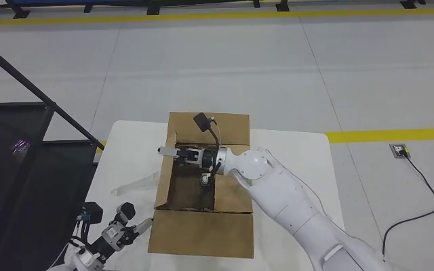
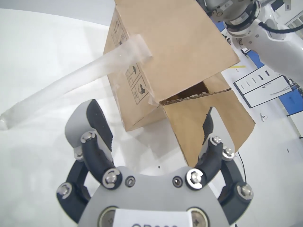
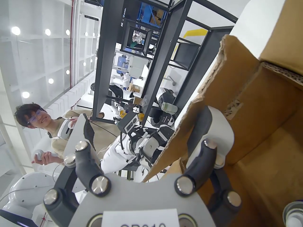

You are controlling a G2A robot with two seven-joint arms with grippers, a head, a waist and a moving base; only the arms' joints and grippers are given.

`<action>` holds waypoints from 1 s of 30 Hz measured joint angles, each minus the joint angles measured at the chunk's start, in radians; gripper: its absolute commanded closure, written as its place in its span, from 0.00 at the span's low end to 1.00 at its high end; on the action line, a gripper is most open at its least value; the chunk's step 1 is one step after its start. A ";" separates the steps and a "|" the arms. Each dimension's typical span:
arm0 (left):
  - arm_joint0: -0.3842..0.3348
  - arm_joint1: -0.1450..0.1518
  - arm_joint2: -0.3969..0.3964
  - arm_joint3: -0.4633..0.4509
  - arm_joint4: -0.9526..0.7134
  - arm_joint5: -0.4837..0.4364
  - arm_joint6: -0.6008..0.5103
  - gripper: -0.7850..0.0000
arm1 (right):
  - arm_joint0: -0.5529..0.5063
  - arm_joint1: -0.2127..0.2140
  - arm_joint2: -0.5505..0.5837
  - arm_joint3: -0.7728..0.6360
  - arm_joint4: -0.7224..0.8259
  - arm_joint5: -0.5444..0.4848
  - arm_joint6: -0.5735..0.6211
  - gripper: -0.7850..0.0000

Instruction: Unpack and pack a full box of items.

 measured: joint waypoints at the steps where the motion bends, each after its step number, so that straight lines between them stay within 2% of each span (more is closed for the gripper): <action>1: -0.004 -0.001 0.011 -0.006 0.005 0.010 0.002 0.00 | 0.003 -0.005 -0.004 -0.001 -0.003 0.000 -0.004 0.00; 4: -0.017 -0.005 0.037 -0.016 0.006 0.042 0.004 0.00 | 0.010 -0.019 -0.015 0.004 -0.005 -0.015 -0.004 0.00; 9: -0.040 -0.015 0.073 -0.029 -0.036 0.148 0.036 0.00 | 0.028 -0.048 -0.036 0.036 0.004 -0.063 0.015 0.00; 14: -0.068 -0.020 0.082 -0.034 -0.101 0.212 0.008 0.00 | 0.042 -0.074 -0.046 0.069 0.020 -0.123 0.038 0.00; 23: -0.077 -0.026 0.061 -0.030 -0.192 0.284 0.026 0.00 | 0.065 -0.106 -0.058 0.108 0.028 -0.173 0.113 0.00; 30: -0.043 -0.028 0.012 -0.035 -0.195 0.303 0.057 0.00 | 0.071 -0.112 -0.058 0.088 -0.055 -0.172 0.079 0.00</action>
